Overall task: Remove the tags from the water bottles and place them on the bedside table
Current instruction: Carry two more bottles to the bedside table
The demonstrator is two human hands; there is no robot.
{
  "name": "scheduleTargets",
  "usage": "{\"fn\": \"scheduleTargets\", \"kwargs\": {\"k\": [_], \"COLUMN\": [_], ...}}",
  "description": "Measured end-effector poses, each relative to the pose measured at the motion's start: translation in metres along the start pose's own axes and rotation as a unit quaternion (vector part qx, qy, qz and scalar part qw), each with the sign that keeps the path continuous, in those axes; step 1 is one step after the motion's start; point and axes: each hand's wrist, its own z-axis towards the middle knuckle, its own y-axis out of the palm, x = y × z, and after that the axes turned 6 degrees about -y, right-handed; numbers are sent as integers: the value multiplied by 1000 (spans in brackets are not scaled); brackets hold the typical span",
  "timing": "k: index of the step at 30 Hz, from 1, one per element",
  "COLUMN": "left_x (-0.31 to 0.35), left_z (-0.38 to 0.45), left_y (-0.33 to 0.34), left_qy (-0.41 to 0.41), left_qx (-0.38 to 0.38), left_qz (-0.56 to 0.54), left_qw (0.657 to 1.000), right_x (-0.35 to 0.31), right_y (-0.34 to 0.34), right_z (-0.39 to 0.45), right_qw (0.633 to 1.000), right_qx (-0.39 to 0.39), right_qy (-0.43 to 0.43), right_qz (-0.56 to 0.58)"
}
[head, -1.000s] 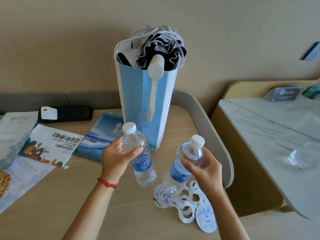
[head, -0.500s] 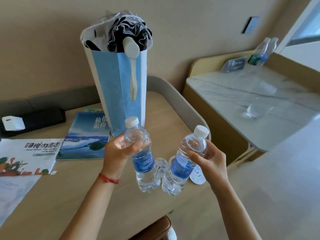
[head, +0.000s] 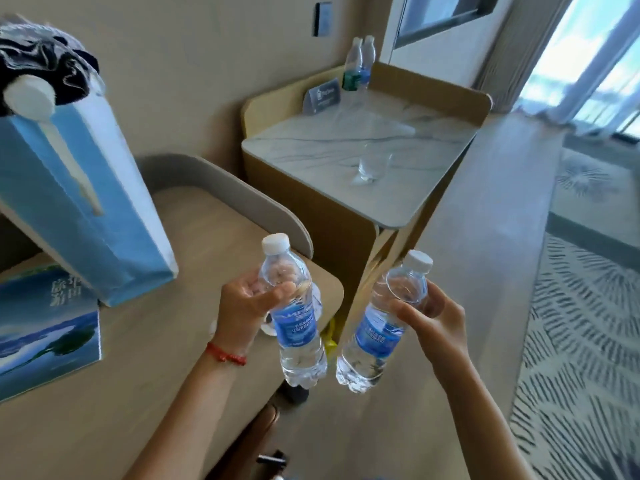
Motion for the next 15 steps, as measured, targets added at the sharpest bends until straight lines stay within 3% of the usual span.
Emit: {"fn": "scheduleTargets", "kwargs": {"k": [10, 15], "left_x": [-26, -40], "left_z": [-1, -14], "left_y": [147, 238], "left_qy": [-11, -24], "left_qx": [-162, -183], "left_qz": [15, 8], "left_qw": [987, 983], "right_x": [4, 11], "right_y": [-142, -231], "right_z": [-25, -35], "right_qw": [994, 989], "right_qx": [107, 143], "right_qy": [12, 26], "right_qz": [8, -2]}}
